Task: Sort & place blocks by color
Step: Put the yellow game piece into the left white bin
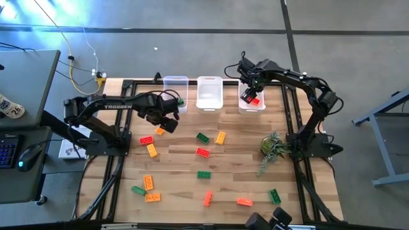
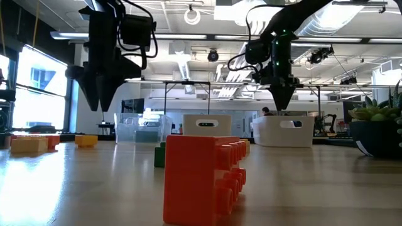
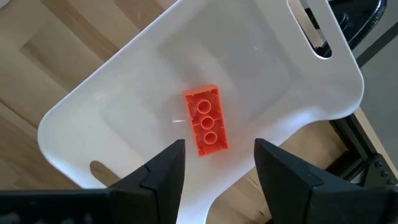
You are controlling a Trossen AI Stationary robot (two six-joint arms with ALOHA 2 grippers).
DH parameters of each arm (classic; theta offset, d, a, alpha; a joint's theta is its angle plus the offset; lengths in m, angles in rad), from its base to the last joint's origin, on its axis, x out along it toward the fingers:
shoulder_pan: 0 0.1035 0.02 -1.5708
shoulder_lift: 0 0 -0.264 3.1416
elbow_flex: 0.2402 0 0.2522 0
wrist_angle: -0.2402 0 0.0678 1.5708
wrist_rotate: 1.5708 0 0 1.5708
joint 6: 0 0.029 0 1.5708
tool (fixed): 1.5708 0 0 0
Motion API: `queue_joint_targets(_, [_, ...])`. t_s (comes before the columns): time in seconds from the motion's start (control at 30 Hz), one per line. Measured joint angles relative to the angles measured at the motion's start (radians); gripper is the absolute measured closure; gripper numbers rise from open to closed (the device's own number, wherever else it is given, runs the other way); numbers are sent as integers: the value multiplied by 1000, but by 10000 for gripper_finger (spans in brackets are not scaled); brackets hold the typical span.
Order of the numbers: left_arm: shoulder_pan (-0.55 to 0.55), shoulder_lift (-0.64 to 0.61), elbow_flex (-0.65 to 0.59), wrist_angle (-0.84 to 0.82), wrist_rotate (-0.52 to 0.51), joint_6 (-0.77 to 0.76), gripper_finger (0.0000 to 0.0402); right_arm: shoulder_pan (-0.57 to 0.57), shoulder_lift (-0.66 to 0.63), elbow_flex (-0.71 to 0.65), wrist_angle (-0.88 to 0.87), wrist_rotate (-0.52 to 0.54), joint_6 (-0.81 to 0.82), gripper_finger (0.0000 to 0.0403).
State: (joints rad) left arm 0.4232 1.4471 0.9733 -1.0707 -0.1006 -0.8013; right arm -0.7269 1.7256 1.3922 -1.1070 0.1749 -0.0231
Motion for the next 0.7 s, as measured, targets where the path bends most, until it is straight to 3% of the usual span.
queue_joint_targets(0.3, [0,46,0,9,3,8,243,0,0,0,-3,0,-1,224])
queue_joint_targets(0.7, [-2,159,0,23,18,-7,181,0,0,0,-3,0,-3,224])
